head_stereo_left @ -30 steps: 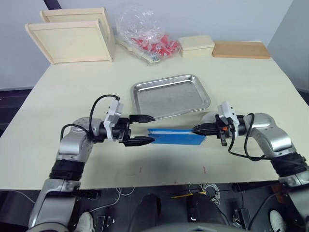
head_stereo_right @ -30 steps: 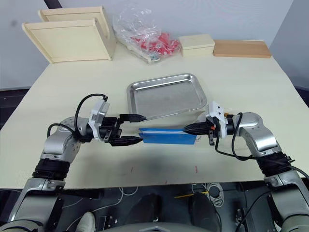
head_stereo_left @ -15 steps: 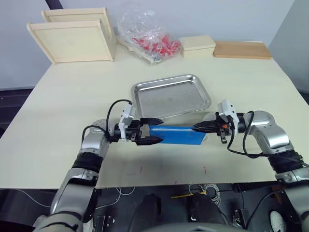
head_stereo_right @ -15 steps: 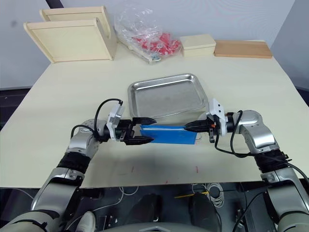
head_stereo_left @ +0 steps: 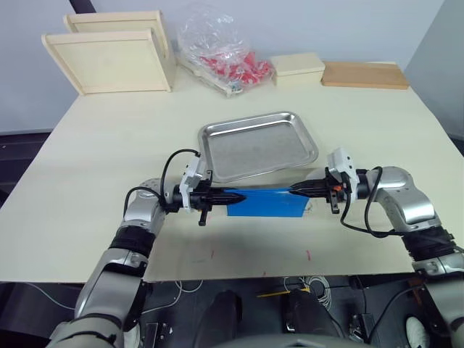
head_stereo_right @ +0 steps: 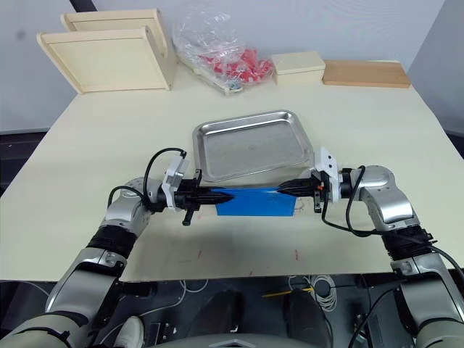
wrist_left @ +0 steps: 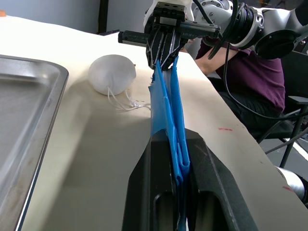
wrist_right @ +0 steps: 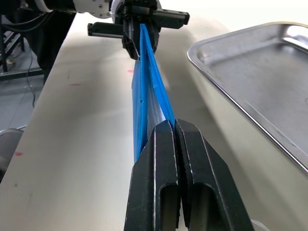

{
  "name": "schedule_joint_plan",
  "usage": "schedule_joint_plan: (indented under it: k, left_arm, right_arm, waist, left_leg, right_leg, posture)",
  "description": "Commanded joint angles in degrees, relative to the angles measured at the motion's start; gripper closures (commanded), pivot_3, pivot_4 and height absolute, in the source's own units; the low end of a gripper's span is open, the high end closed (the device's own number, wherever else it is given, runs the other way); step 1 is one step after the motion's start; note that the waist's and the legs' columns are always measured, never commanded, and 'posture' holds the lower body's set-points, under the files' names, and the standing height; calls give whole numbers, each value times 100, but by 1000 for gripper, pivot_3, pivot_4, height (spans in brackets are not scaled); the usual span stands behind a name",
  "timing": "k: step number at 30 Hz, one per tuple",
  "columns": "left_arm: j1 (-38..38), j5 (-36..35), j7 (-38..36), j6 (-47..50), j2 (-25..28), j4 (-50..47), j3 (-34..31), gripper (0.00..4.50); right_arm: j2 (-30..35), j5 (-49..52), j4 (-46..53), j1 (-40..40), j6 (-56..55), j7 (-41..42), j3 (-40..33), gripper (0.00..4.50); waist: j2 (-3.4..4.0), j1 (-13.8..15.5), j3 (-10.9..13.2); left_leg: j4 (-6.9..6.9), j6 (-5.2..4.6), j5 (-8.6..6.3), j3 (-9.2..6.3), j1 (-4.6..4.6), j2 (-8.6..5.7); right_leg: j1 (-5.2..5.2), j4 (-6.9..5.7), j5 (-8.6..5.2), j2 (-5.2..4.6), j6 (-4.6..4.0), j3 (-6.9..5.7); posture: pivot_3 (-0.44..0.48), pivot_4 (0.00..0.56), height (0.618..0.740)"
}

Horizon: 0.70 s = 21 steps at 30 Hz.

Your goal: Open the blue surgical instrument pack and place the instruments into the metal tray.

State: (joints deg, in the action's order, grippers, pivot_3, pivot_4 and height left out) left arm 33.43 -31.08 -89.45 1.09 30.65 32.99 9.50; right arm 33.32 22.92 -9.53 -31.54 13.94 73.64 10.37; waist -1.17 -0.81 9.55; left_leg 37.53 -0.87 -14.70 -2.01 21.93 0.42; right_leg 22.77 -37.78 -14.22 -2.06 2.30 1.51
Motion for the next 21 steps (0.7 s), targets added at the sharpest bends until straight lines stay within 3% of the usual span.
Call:
schedule_joint_plan:
  k: [1, 3, 6, 7, 8, 9, 10, 16, 21]
  left_arm:
    - [-117, -95, -305, -35, 117, -263, -54, 4500]
    - [-189, -99, -305, -1, 147, -391, -109, 4500]
    - [-240, -54, -305, -6, 166, -467, -162, 4500]
    - [-266, -35, -305, -22, 182, -494, -170, 4500]
    - [-291, -27, -305, -12, 194, -528, -181, 4500]
    - [-314, -18, -305, -2, 200, -562, -197, 4500]
    - [-342, -18, -305, 14, 209, -610, -213, 4500]
    - [-430, 34, -304, 75, 209, -765, -298, 4500]
    - [-428, 99, -305, 29, 176, -736, -315, 4500]
  right_arm:
    - [208, 299, 473, 96, 338, -4, -389, 3596]
    - [370, 409, 680, 201, 482, -25, -588, 2487]
    - [540, 468, 778, 334, 544, -93, -821, 1487]
    - [614, 490, 771, 411, 539, -99, -928, 1355]
    - [682, 504, 735, 487, 530, -108, -1044, 825]
    - [736, 510, 679, 551, 518, -118, -1146, 733]
    - [777, 516, 557, 587, 495, -164, -1274, 206]
    - [646, -218, -775, 313, -216, -982, -1427, 47]
    - [275, -452, -1037, 330, 4, -1323, -1160, 47]
  waist:
    - [0, 0, 0]
    - [0, 4, 0]
    - [0, 3, 0]
    - [0, 0, 0]
    - [0, 1, 0]
    - [0, 2, 0]
    - [0, 2, 0]
    - [-1, -14, 0]
    - [0, -16, 1]
  left_leg:
    - [0, 0, 0, 0, 0, 1]
    - [0, 0, 0, -3, 4, 3]
    - [0, 0, 0, -4, 4, 5]
    - [0, 0, 0, -4, 4, 5]
    - [-1, 0, 0, -3, 4, 4]
    - [-1, 0, 0, -4, 3, 4]
    - [-1, 0, 0, -3, 4, 4]
    - [-1, 0, 0, 6, 0, 0]
    - [-3, 0, 0, 5, 0, 0]
  right_leg:
    - [0, 0, 0, 0, 0, 0]
    - [1, 1, 0, -1, 0, -2]
    - [1, 2, 0, -4, 0, -3]
    - [1, 2, 0, -4, 0, -3]
    - [1, 2, 0, -4, 0, -2]
    - [0, 2, 0, -3, 0, -4]
    - [0, 2, 0, -3, 0, -4]
    - [0, 1, 0, -1, 1, 2]
    - [1, 1, 0, 2, 0, 2]
  posture:
    - [0, 150, 740]
    - [0, 150, 740]
    - [0, 150, 740]
    - [0, 150, 740]
    - [0, 150, 740]
    - [0, 150, 740]
    - [0, 150, 740]
    - [0, 150, 740]
    - [0, 150, 740]
